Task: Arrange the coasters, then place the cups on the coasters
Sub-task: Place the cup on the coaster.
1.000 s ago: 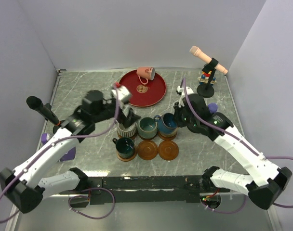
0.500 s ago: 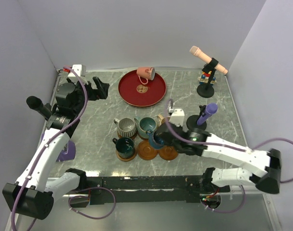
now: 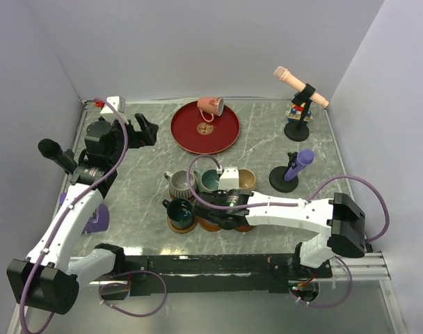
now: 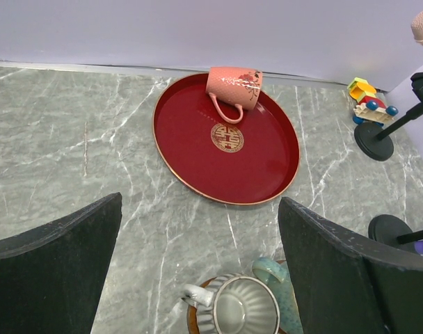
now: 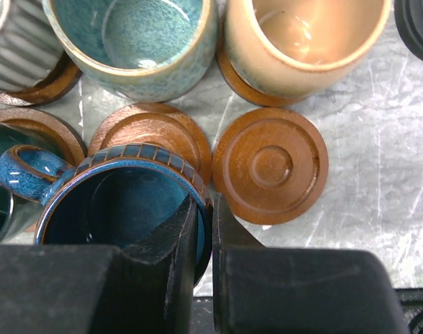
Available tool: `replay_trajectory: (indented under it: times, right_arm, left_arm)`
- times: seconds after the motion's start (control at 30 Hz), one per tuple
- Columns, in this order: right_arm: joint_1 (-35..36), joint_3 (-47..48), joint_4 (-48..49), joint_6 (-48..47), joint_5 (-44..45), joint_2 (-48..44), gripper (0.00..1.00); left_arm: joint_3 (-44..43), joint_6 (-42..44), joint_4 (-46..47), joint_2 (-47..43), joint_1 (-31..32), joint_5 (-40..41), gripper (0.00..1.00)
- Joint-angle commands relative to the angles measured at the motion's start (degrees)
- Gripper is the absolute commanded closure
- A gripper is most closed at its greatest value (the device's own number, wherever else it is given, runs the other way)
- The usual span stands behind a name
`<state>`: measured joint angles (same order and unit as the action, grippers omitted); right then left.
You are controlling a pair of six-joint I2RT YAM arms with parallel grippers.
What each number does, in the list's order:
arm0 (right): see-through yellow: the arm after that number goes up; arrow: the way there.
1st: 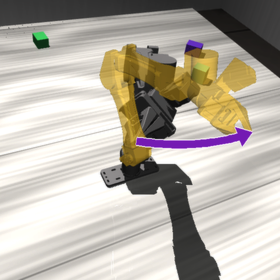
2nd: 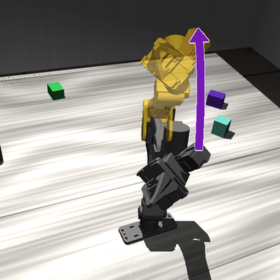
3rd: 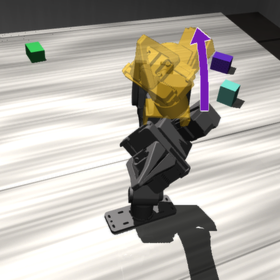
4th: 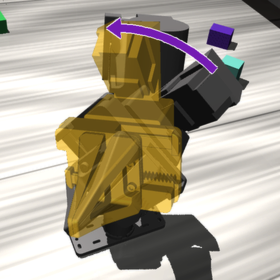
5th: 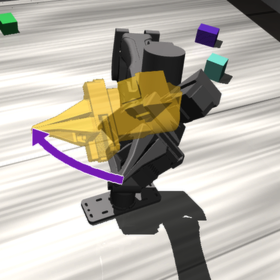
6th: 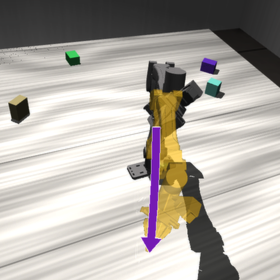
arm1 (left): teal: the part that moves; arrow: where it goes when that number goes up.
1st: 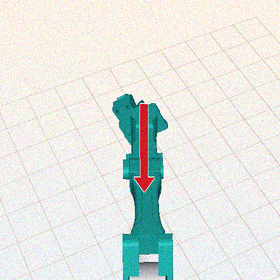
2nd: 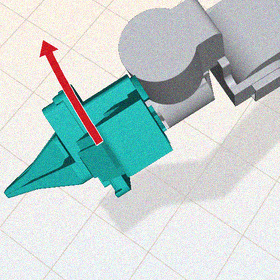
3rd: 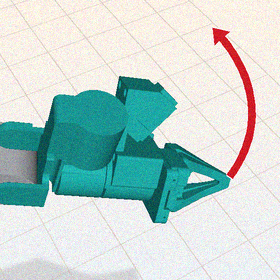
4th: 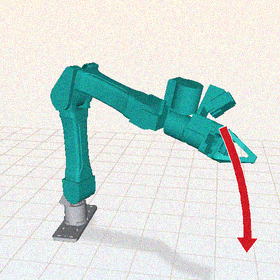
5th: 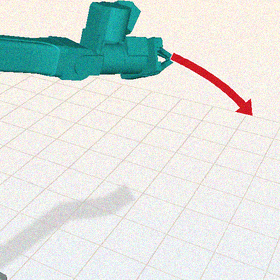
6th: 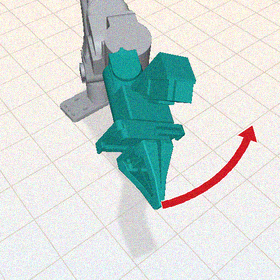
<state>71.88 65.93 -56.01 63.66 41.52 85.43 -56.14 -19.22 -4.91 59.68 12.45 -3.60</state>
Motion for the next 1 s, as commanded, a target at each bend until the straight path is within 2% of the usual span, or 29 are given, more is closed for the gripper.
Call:
replay_trajectory:
  times: [0.0, 0.27, 0.97]
  right_arm:
    - [0.19, 1.13, 5.90, -2.04, 2.69, 0.79, 1.00]
    - [0.19, -0.98, 11.27, -6.00, 3.57, 4.13, 1.00]
    - [0.19, -3.53, 12.85, -6.62, 5.42, 9.40, 1.00]
  left_arm:
    - [-0.11, -0.29, 2.36, -1.85, -0.32, -0.36, 0.03]
    - [0.15, 0.15, 2.45, -1.76, -0.23, -1.24, 0.03]
    - [0.07, 0.33, 2.71, -1.23, -0.23, -3.08, 0.03]
